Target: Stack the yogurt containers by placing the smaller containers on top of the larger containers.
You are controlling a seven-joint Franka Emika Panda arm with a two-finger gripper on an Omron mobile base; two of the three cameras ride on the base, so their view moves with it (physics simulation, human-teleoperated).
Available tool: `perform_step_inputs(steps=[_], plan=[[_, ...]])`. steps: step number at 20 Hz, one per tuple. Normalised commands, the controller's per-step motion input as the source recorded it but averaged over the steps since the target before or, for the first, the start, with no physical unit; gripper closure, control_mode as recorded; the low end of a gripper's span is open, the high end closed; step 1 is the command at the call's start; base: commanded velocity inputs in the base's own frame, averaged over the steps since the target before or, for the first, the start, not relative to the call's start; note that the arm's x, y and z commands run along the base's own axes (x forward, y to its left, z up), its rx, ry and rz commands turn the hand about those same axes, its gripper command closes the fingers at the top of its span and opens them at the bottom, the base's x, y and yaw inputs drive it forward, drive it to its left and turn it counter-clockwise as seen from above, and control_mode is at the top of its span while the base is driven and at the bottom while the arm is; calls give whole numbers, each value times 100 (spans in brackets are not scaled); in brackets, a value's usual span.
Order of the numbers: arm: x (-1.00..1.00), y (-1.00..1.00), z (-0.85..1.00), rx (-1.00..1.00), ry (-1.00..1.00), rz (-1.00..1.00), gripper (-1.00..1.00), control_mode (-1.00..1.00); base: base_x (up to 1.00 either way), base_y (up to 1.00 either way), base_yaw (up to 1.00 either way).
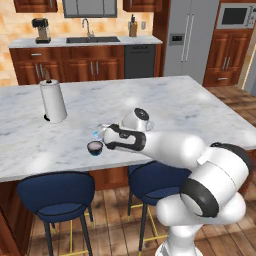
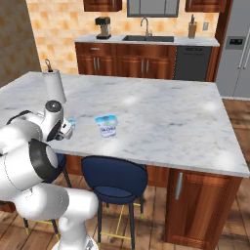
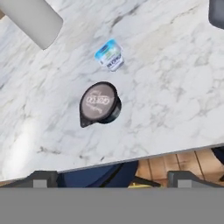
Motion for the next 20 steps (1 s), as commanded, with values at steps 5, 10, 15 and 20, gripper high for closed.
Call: perform_step_inputs(steps=[5, 10, 15, 20], plan=[[5, 0, -26, 4, 0, 0, -100, -100, 0, 0, 0], [15, 5, -14, 1, -2, 0, -100, -100, 0, 0, 0], [23, 12, -2, 0, -4, 0, -100, -100, 0, 0, 0], [15, 14, -1, 0, -1, 0, -100, -100, 0, 0, 0]])
